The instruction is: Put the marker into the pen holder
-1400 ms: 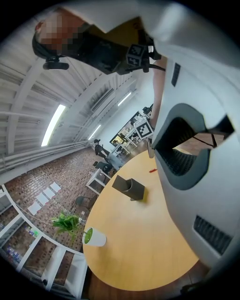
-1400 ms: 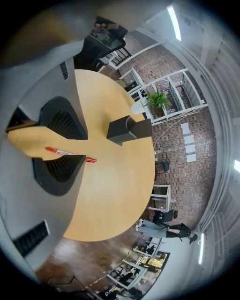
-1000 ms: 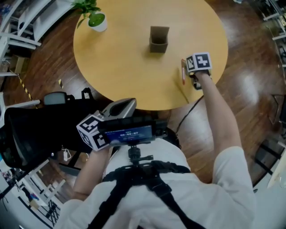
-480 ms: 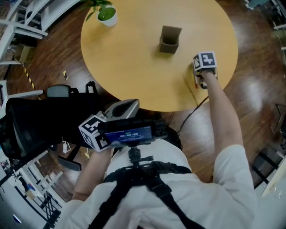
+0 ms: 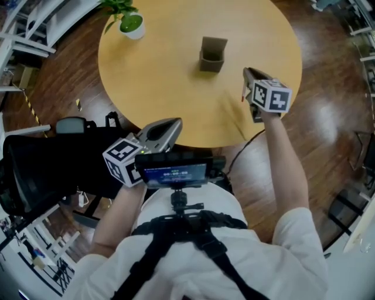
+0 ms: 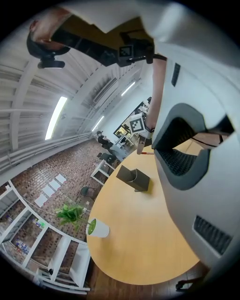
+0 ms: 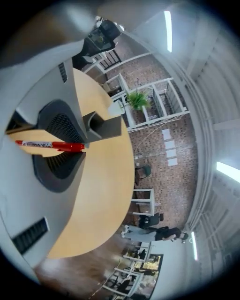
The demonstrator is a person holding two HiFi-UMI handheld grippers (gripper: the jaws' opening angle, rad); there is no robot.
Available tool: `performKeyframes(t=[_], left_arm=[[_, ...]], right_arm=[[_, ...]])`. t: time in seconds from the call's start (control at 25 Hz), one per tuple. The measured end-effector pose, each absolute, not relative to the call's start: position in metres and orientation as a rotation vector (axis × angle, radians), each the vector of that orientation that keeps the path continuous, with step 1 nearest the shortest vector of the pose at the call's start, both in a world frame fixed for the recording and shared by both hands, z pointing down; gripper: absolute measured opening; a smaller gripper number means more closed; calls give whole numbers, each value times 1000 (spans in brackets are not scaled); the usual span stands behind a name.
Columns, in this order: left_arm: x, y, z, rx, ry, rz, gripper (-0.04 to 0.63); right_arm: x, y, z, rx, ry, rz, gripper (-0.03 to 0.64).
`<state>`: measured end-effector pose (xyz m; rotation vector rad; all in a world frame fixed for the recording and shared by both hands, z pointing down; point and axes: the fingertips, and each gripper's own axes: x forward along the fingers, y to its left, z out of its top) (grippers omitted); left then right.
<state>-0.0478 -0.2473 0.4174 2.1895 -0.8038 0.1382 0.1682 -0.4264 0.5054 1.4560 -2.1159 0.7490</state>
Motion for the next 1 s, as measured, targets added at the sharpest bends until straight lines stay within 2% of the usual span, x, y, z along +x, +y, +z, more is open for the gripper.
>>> performKeyframes(t=[0.48, 1.0], left_arm=[[-41, -261, 408, 2192, -826, 142, -8], [-61, -260, 415, 2125, -909, 162, -8]], right_arm=[[94, -494, 389, 1656, -2518, 413, 57], [79, -509, 458, 1747, -2369, 401, 57]])
